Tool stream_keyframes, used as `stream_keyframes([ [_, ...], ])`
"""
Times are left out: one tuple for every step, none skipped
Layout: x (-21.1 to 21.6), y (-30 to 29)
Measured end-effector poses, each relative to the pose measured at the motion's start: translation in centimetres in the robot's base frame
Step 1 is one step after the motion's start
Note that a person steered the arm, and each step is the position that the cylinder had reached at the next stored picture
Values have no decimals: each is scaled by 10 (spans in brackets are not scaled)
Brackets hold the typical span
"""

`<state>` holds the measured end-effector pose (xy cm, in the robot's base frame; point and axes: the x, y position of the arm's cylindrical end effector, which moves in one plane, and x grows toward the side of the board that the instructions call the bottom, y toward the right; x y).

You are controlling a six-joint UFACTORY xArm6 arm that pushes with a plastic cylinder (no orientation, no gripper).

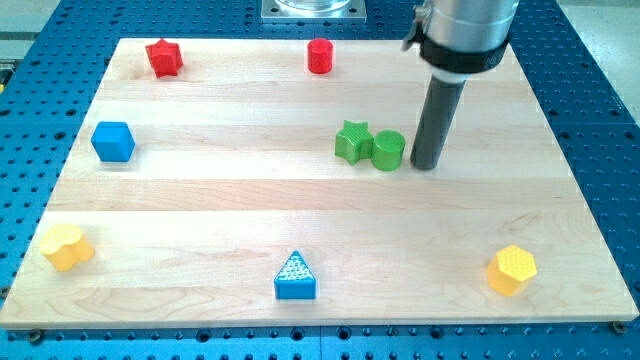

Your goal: Move the hexagon into the green star

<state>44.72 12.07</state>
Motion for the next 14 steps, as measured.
stream_keyframes([
  [12, -15],
  [-9, -15],
  [-14, -2],
  [-41, 62],
  [-45, 28],
  [-43, 22],
  [-22, 94],
  [30, 150],
  [76, 153],
  [114, 133],
  [154, 100],
  [164, 39],
  [139, -18],
  [100, -39],
])
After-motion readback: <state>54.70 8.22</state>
